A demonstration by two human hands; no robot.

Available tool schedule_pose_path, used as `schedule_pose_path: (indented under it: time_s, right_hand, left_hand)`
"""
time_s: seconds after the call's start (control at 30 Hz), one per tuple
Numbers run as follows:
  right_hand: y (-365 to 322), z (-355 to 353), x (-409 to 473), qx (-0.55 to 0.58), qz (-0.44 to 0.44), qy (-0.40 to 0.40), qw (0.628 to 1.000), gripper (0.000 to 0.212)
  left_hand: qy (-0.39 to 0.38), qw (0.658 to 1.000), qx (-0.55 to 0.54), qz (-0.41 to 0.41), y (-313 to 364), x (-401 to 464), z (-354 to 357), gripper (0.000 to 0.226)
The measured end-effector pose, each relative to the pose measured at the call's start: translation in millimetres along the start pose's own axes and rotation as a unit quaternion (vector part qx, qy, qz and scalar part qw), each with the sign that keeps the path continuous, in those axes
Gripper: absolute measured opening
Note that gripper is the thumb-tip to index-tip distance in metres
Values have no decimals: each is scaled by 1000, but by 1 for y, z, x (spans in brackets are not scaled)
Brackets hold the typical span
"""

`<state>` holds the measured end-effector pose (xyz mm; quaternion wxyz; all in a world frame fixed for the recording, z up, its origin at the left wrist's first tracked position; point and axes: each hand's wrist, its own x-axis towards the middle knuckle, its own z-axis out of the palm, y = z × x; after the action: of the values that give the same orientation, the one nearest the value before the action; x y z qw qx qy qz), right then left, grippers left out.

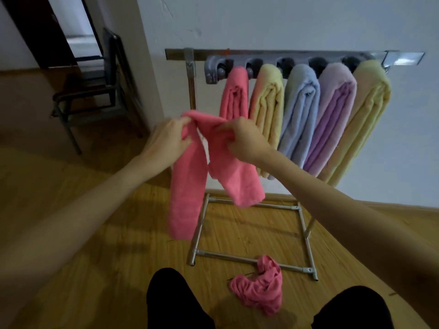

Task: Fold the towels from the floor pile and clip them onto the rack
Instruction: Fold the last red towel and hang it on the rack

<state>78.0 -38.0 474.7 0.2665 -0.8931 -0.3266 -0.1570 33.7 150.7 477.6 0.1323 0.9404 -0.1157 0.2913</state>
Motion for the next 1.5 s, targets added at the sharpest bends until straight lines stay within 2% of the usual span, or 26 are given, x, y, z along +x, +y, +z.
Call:
schedule_pose_path:
  time_s: [0.1, 0.2, 0.3, 0.43, 0.57, 0.77, 1.13, 1.33, 1.5]
  right_hand:
    - [-12, 2, 23, -7, 37, 77, 996, 55]
    - [-20, 4, 43, -14, 65, 113, 991, 48]
    - [-25, 12, 59, 10, 81, 133, 988, 41]
    - [-28, 19, 75, 17, 116, 140, 983, 42]
    - [-28, 21, 94, 25, 160, 157, 974, 42]
    - [-30, 32, 110, 43, 211, 126, 968, 51]
    - [-13, 41, 123, 92, 222, 175, 955, 65]
    - [-9, 46, 121, 64, 222, 142, 963, 71]
    - [1, 59, 115, 48, 212, 107, 970, 84]
  left_hand:
    - [49, 998, 38, -16, -11, 22, 3, 39]
    - [98, 991, 85, -16, -18, 44, 3, 48]
    - [100, 990, 103, -7, -26, 68, 3, 48]
    - [88, 990, 113, 1, -38, 100, 6, 47]
    - [80, 985, 143, 47, -43, 126, 5, 50]
    - [61, 976, 187, 93, -48, 145, 11, 43]
    - [97, 960, 229, 131, -56, 164, 23, 35]
    - [94, 946, 274, 147, -57, 164, 28, 32]
    - [74, 957, 229, 159, -63, 153, 40, 41]
